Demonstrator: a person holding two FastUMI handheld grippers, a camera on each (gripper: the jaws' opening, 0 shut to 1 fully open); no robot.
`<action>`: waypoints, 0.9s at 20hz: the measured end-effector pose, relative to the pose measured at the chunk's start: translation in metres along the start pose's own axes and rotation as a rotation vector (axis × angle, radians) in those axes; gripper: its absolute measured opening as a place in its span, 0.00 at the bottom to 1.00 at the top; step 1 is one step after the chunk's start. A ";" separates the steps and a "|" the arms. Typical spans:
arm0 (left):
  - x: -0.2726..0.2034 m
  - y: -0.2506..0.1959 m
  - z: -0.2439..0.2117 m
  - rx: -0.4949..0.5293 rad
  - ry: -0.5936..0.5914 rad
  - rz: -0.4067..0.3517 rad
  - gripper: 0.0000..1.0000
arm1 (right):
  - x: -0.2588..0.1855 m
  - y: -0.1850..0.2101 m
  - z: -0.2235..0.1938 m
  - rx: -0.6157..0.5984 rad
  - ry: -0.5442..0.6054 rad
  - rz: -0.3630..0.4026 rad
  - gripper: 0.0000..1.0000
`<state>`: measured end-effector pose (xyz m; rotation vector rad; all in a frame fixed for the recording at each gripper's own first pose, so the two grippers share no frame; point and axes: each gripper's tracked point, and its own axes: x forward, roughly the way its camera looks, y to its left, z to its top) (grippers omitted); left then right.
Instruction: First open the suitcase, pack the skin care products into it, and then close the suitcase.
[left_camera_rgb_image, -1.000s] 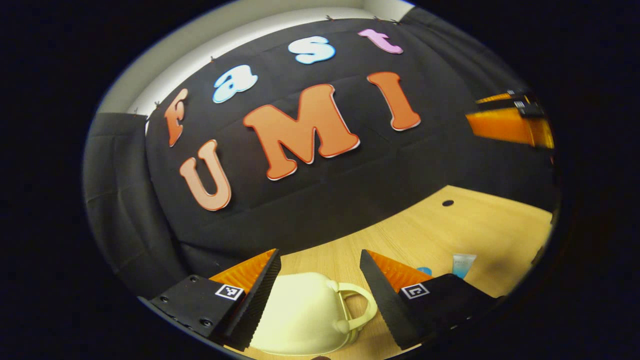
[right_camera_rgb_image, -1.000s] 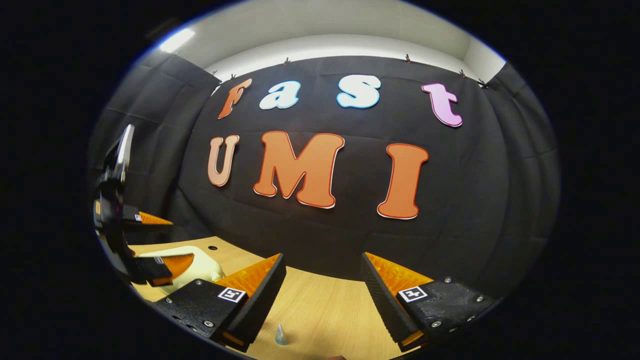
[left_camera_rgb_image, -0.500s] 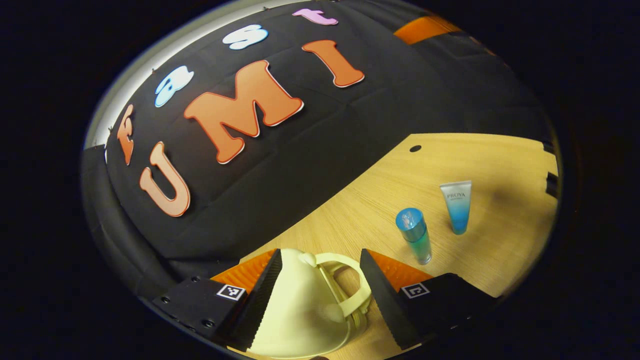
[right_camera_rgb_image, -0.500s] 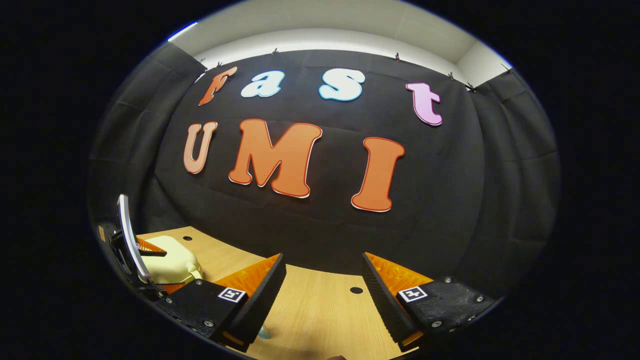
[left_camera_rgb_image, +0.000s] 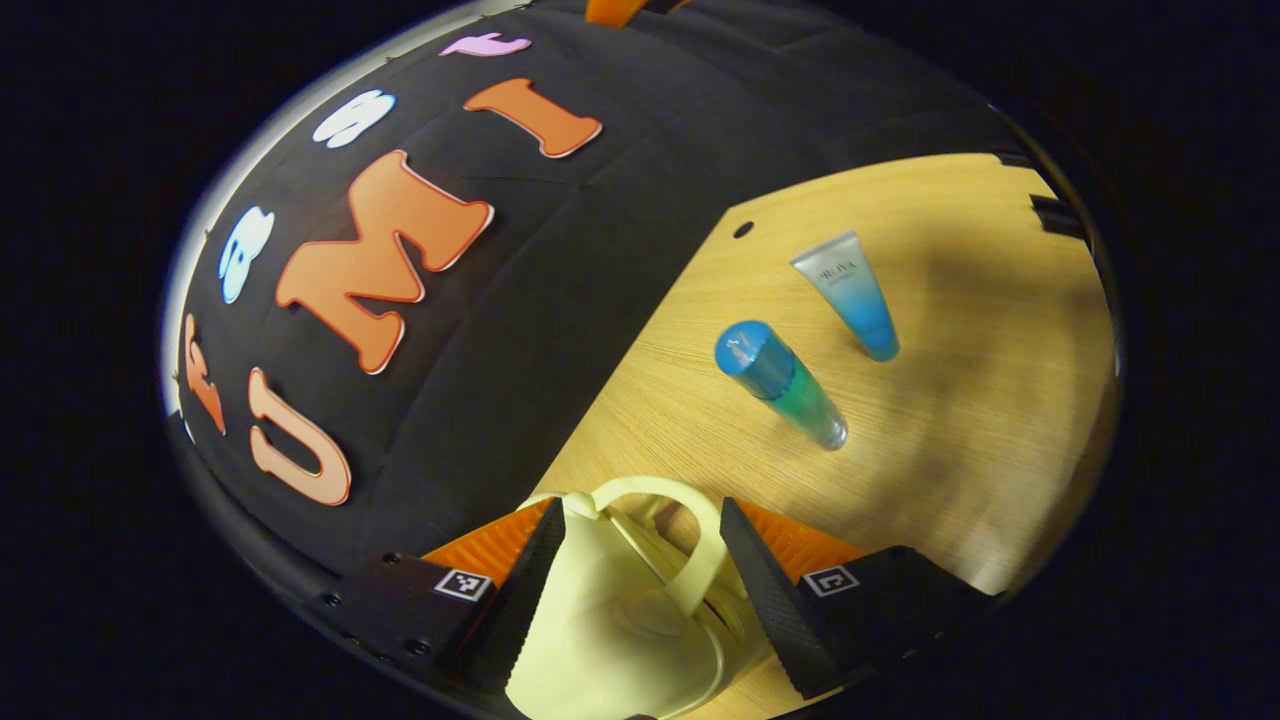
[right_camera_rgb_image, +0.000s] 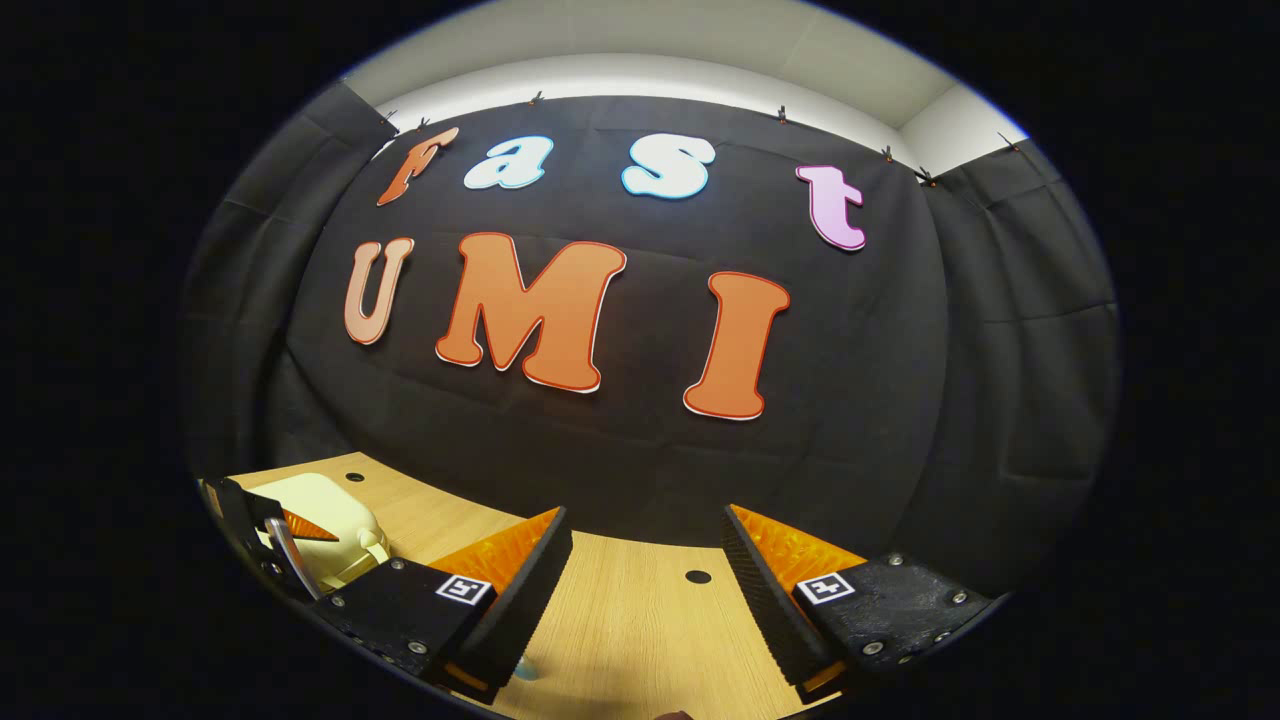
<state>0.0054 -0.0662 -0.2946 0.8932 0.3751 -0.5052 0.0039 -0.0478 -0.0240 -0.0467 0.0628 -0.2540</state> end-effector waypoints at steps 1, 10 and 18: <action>0.001 -0.005 -0.002 0.035 0.006 -0.010 0.97 | 0.000 0.000 -0.001 0.002 0.001 -0.003 0.95; 0.018 -0.024 -0.030 0.282 0.136 -0.013 0.71 | 0.001 -0.002 0.001 0.009 -0.004 -0.015 0.95; 0.018 -0.024 -0.031 0.283 0.141 -0.024 0.14 | -0.002 -0.002 0.002 -0.022 -0.010 -0.017 0.95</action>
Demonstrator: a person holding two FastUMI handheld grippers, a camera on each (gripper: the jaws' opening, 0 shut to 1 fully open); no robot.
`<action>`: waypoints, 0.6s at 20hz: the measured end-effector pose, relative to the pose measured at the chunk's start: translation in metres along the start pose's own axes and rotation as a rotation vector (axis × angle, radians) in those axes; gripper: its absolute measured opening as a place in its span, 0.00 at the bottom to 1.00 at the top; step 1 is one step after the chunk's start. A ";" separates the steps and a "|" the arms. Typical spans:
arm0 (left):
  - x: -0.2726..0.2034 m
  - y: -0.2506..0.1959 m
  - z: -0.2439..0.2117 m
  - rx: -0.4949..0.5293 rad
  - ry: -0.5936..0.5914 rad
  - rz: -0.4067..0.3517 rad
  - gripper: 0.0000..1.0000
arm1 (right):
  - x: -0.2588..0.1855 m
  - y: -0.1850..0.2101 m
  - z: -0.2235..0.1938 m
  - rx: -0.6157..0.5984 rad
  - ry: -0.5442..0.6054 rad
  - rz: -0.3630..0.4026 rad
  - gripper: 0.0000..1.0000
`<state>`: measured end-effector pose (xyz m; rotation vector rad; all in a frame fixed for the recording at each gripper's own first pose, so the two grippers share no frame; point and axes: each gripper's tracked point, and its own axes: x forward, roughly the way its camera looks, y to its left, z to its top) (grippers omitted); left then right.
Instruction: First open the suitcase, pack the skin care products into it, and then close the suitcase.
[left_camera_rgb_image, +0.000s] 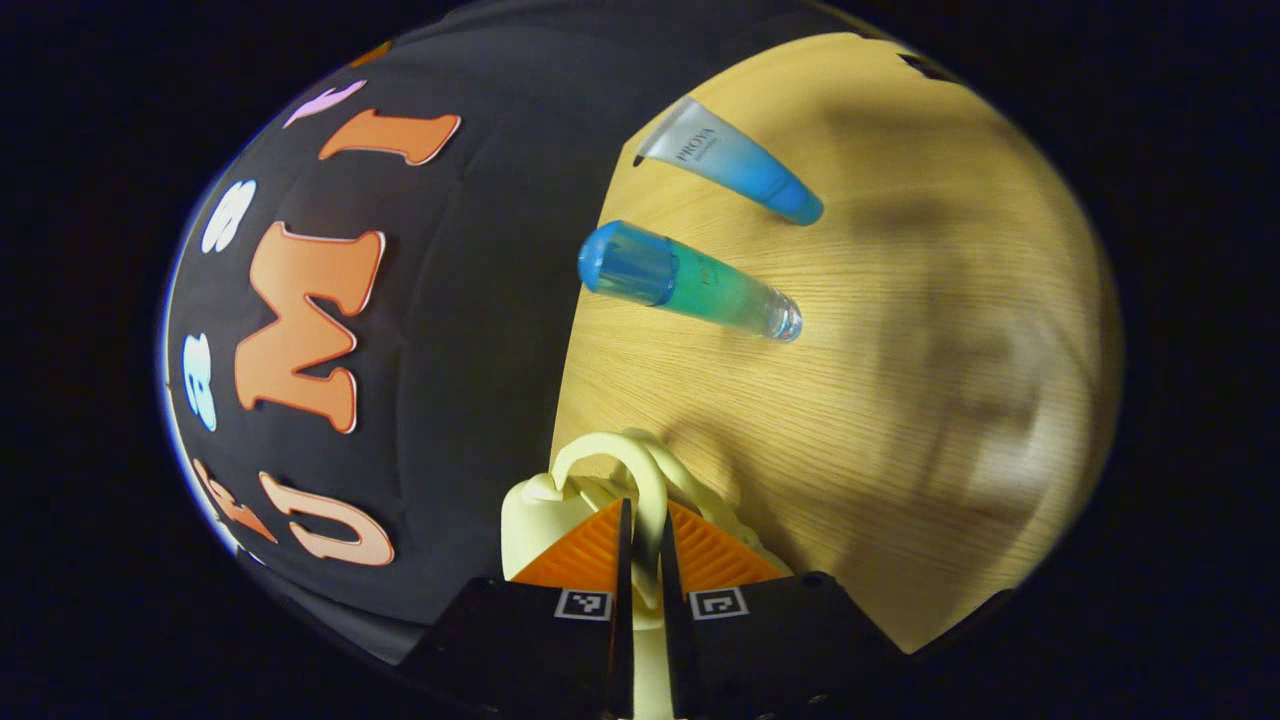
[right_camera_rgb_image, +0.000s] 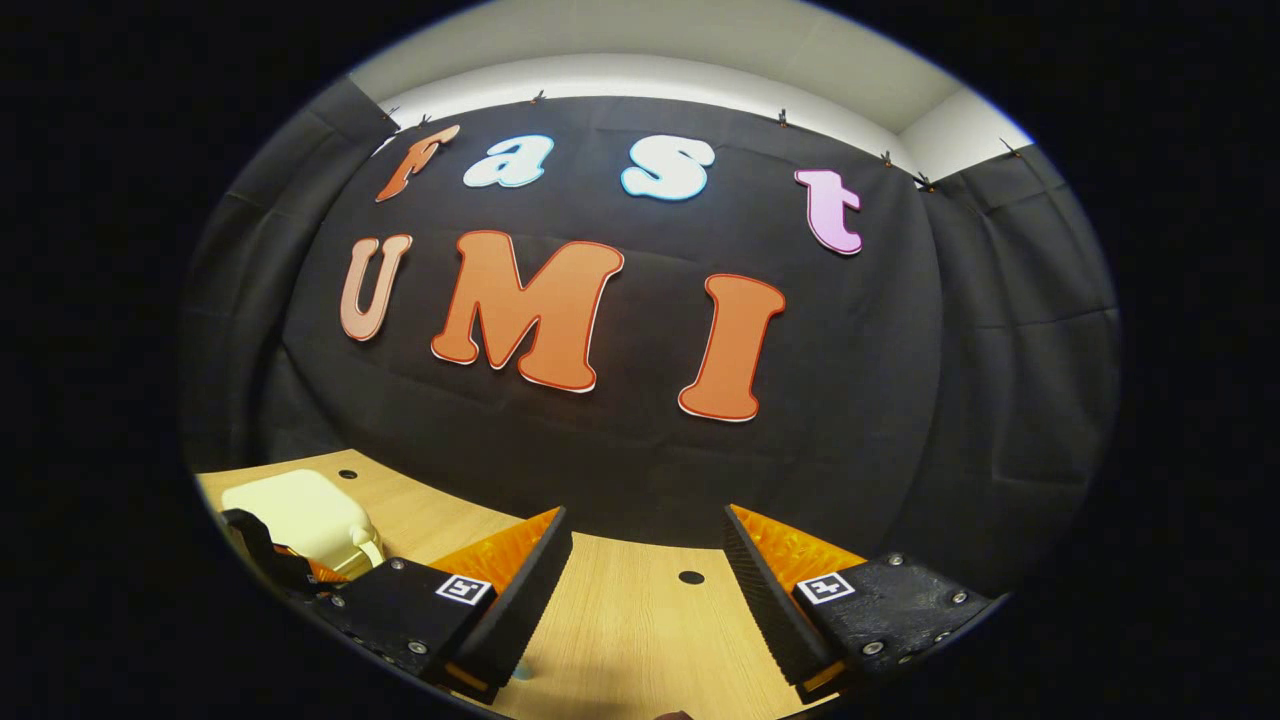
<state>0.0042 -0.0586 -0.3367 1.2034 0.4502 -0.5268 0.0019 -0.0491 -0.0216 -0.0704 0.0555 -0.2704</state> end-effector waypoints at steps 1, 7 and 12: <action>0.047 0.015 -0.004 -0.032 -0.027 0.047 0.14 | 0.000 -0.001 0.000 -0.003 -0.001 -0.002 0.95; -0.028 0.076 -0.001 -0.193 -0.085 0.124 0.03 | 0.004 0.005 0.001 -0.006 0.006 0.005 0.95; -0.061 0.143 -0.025 -0.382 -0.123 0.242 0.03 | 0.008 0.025 0.000 -0.015 0.016 0.046 0.93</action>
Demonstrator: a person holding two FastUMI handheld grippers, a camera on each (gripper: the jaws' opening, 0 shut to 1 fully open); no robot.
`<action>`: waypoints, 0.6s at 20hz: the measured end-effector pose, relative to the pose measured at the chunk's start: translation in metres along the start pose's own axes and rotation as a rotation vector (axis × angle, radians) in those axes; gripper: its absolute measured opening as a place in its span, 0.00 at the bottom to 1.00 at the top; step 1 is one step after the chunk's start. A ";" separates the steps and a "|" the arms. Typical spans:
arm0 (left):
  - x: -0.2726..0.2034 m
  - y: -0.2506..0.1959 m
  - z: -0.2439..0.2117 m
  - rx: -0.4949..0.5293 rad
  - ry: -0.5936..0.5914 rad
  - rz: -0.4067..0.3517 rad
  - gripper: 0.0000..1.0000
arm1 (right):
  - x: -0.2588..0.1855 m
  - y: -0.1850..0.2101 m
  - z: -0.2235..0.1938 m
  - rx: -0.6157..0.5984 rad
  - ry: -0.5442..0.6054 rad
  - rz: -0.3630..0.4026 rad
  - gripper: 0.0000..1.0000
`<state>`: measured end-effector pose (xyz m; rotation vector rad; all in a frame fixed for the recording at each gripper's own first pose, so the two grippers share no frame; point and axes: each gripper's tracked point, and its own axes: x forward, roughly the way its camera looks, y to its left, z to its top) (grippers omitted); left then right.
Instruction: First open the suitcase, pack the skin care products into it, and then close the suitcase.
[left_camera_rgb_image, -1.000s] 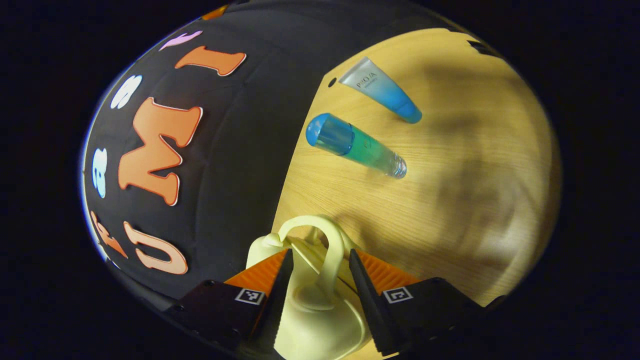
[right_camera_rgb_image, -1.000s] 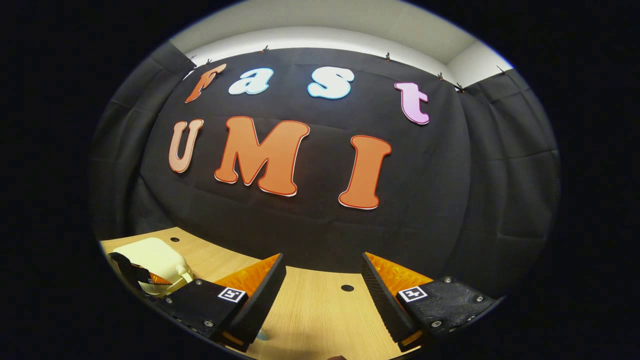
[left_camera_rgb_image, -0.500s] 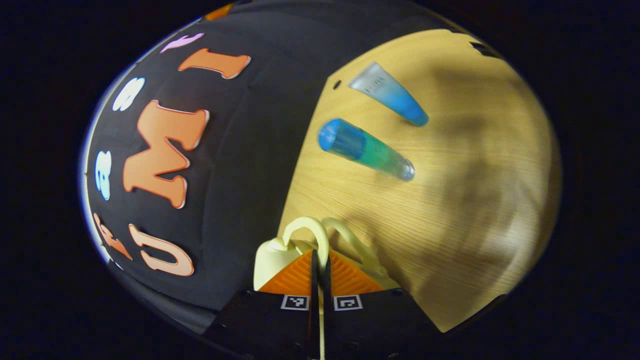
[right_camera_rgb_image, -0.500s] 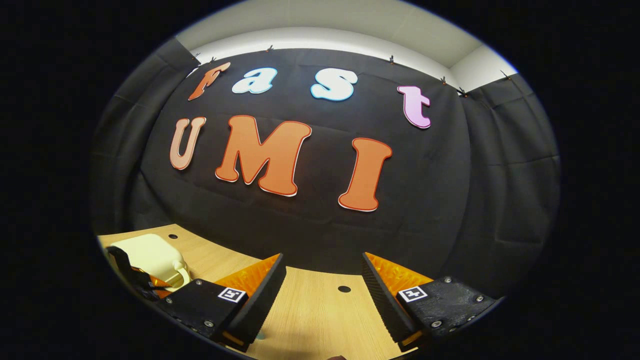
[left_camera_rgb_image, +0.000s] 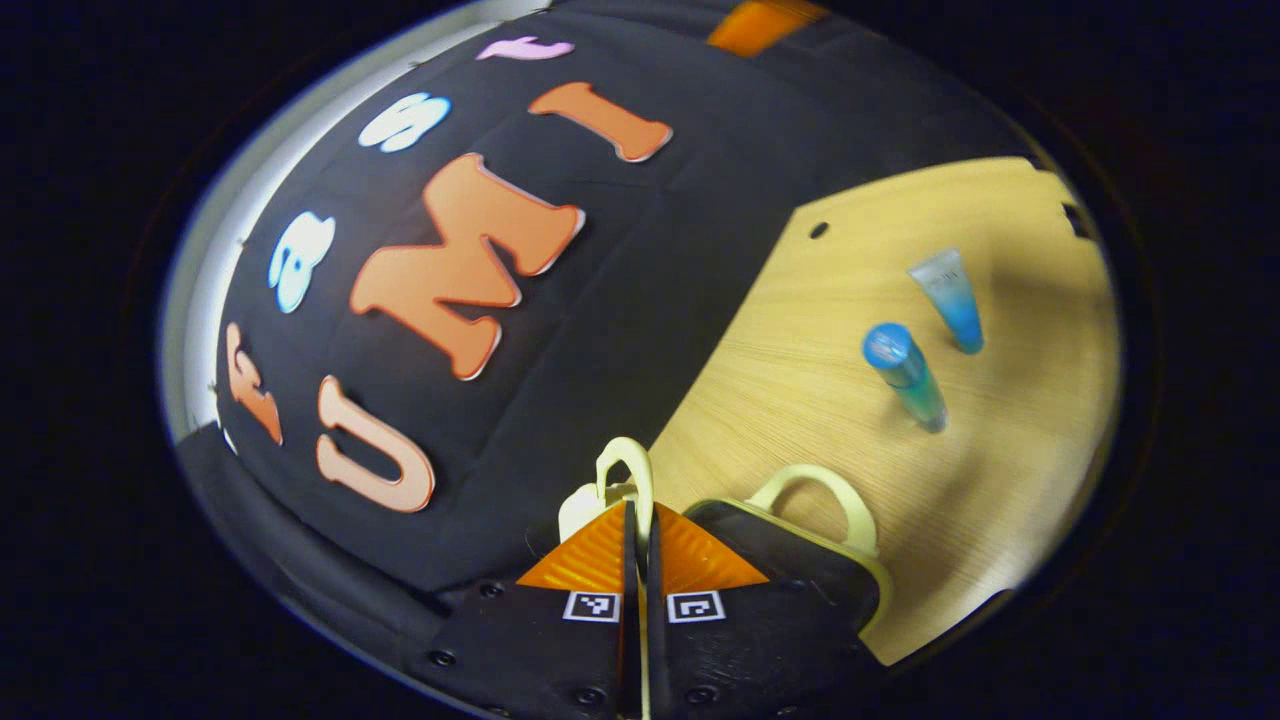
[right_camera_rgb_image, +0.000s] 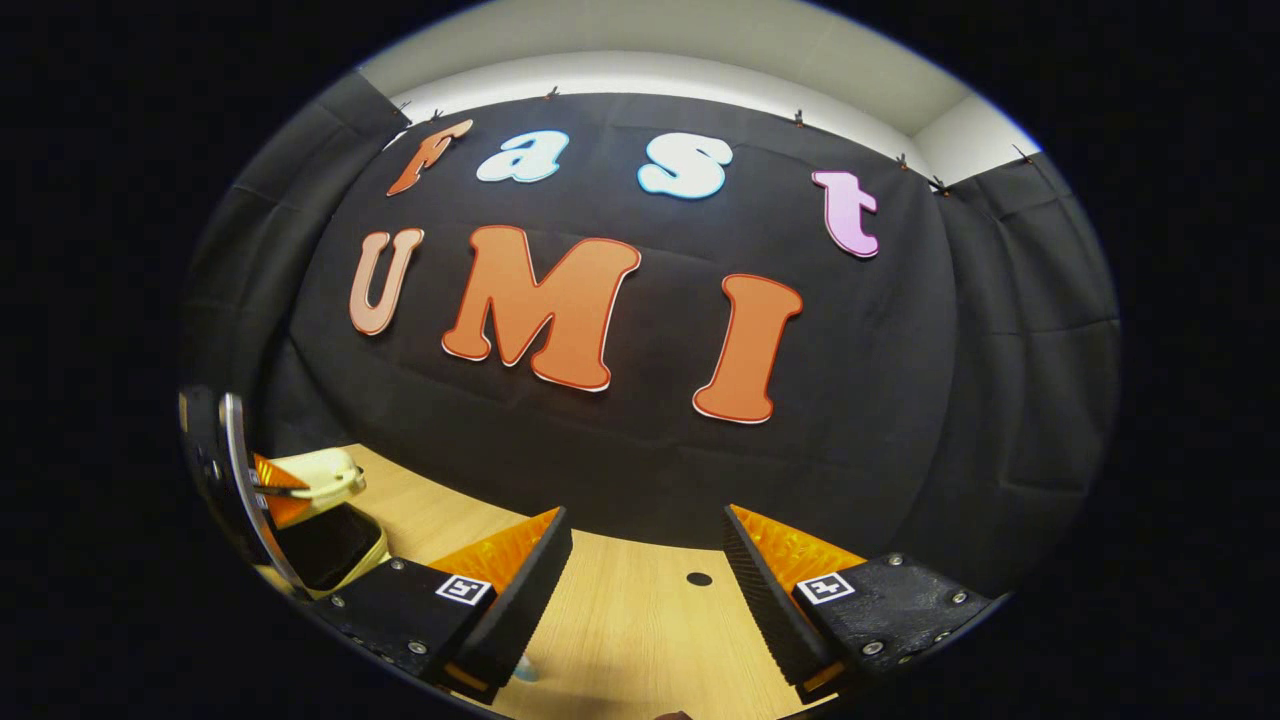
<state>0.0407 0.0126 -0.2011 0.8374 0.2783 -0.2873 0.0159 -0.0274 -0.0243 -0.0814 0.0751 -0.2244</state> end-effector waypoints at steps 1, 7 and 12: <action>-0.002 0.019 -0.001 -0.052 0.001 0.029 0.03 | 0.001 0.005 0.000 0.000 0.002 0.011 0.95; -0.004 0.121 -0.031 -0.390 0.030 0.155 0.02 | 0.005 0.023 0.008 -0.033 -0.004 0.058 0.95; -0.002 0.159 -0.088 -0.518 0.093 0.275 0.03 | 0.009 0.035 0.013 -0.047 -0.004 0.078 0.95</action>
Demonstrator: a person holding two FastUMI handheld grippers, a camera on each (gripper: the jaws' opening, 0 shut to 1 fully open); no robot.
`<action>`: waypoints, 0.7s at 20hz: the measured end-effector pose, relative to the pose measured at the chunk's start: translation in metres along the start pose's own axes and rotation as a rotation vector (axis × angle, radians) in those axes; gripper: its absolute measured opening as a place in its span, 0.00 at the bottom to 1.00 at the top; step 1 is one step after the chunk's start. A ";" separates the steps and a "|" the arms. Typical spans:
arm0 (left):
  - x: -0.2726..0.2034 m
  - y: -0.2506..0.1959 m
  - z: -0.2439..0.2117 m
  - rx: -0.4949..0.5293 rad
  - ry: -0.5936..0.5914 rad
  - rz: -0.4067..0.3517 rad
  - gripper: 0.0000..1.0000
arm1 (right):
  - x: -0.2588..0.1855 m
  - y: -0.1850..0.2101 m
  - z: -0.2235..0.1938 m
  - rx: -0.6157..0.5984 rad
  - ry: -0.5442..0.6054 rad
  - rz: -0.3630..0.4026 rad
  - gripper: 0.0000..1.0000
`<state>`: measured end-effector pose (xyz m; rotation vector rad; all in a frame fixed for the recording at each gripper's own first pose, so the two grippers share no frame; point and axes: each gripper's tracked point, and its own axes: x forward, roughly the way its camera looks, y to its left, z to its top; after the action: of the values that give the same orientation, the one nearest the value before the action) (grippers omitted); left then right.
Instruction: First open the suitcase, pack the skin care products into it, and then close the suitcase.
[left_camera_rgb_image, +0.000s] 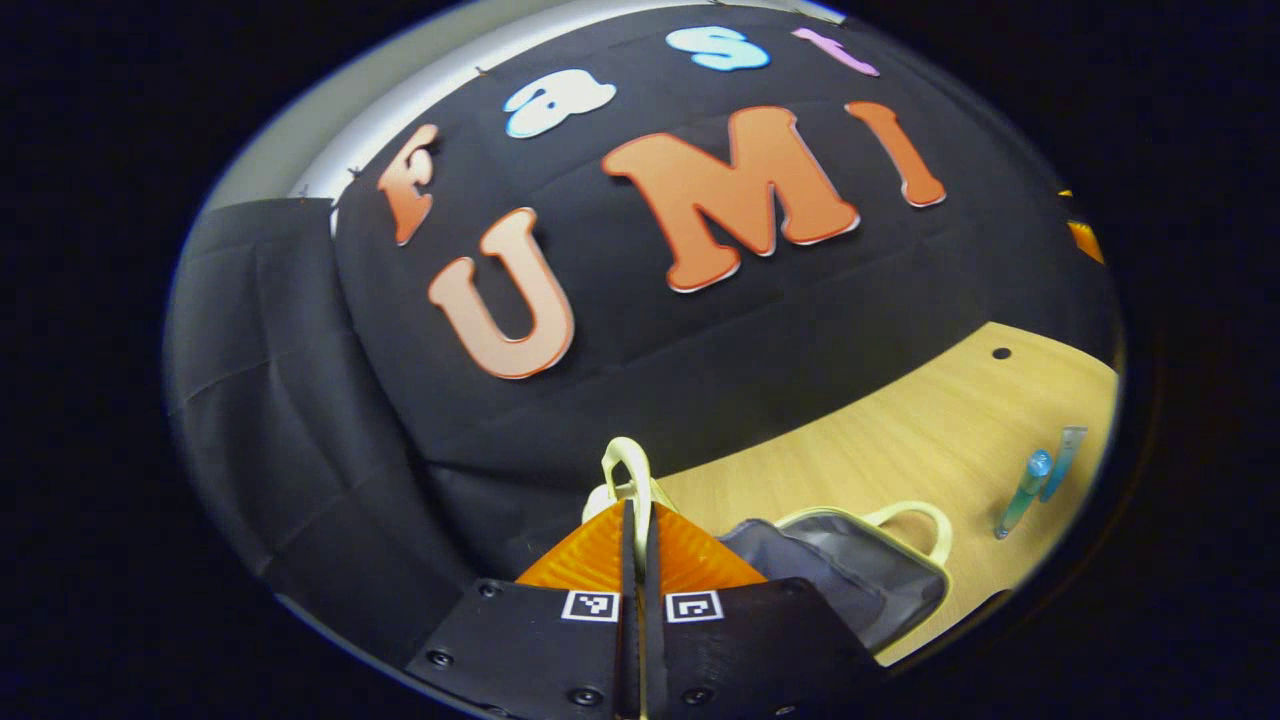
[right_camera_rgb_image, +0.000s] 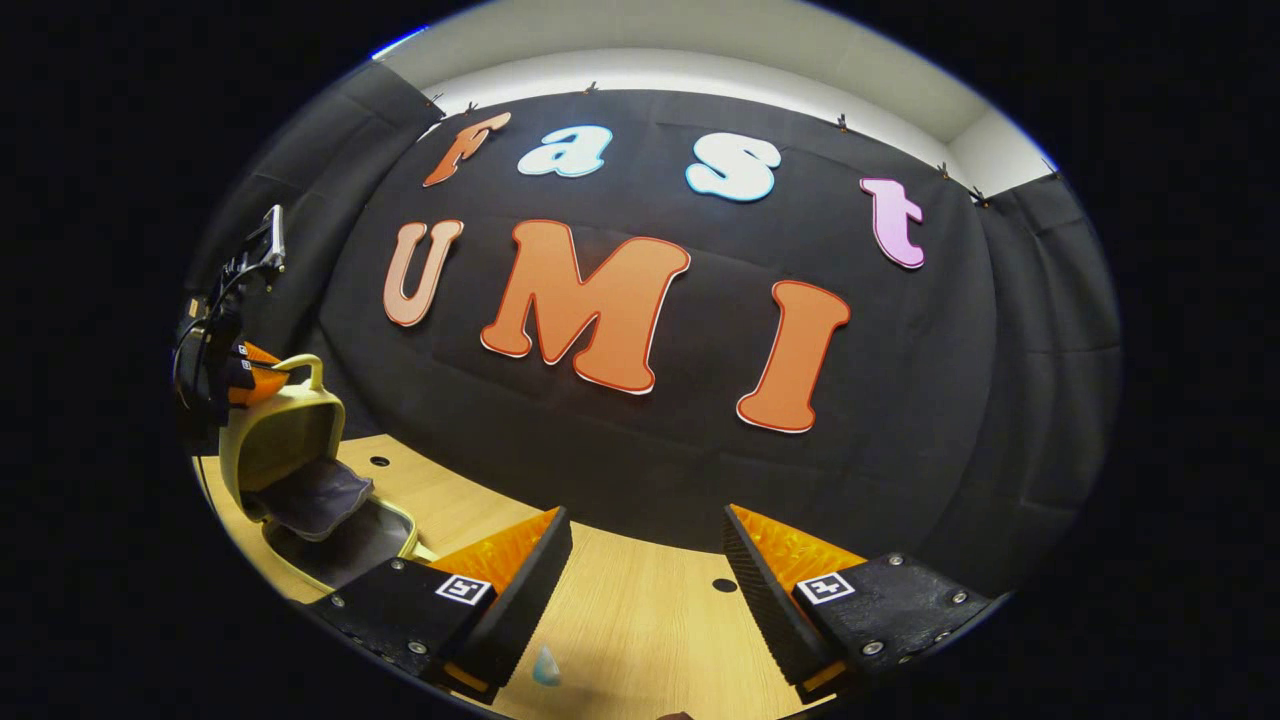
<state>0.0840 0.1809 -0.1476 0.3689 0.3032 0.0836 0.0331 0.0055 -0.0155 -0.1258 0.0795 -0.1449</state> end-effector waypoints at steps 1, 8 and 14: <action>0.003 0.010 -0.003 0.005 -0.002 0.020 0.02 | 0.001 0.003 0.001 -0.001 -0.001 0.004 0.95; 0.024 0.084 -0.056 -0.004 0.048 0.119 0.03 | 0.012 0.021 0.012 -0.003 -0.011 0.035 0.95; 0.042 0.158 -0.116 0.033 0.138 0.283 0.14 | 0.015 0.031 0.013 -0.018 -0.004 0.036 0.95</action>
<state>0.0841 0.3733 -0.2036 0.4385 0.3880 0.3835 0.0533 0.0352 -0.0074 -0.1428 0.0791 -0.1080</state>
